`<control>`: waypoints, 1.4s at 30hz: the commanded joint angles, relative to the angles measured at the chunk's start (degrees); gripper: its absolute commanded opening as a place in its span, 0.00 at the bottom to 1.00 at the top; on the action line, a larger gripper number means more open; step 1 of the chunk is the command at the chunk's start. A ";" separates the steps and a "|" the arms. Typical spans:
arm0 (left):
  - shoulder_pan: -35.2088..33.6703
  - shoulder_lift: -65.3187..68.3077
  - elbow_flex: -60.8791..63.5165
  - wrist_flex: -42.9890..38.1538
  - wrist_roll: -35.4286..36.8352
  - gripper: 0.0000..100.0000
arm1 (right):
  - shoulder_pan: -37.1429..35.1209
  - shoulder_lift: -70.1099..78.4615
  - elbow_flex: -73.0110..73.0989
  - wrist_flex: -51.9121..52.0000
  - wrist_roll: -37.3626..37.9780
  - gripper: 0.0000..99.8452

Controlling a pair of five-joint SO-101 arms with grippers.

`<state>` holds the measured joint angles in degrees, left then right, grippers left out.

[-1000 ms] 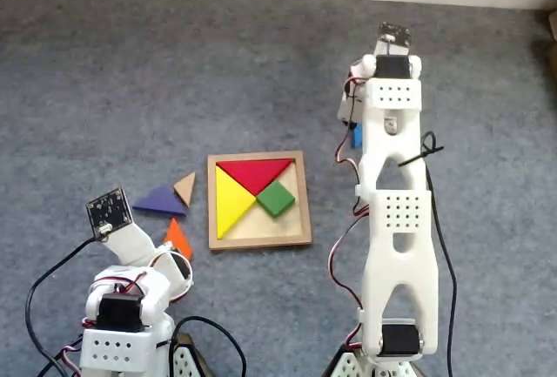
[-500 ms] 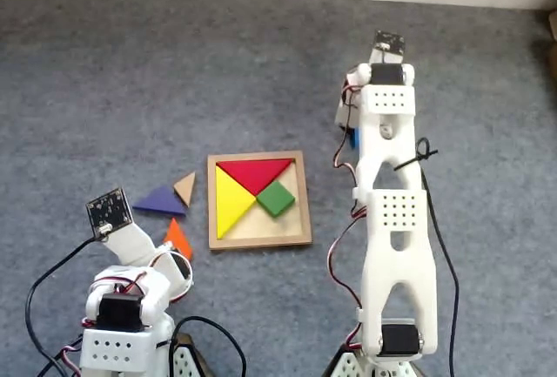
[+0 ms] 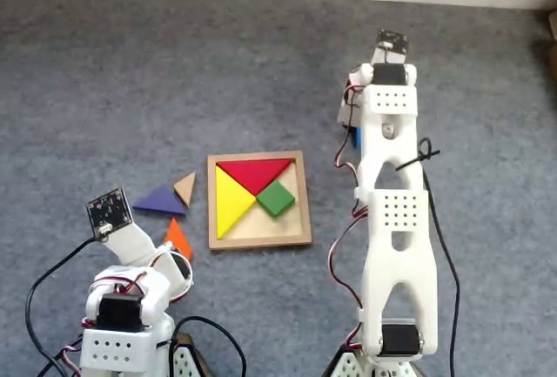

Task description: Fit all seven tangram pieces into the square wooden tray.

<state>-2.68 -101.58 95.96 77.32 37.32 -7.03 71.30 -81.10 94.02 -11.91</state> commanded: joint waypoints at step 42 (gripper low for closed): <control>1.10 -3.03 1.27 2.02 -0.09 0.01 | 4.00 1.80 -8.75 -3.65 11.60 0.15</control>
<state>-2.68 -101.58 95.96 77.32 37.32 -3.96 75.25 -89.19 88.22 -1.01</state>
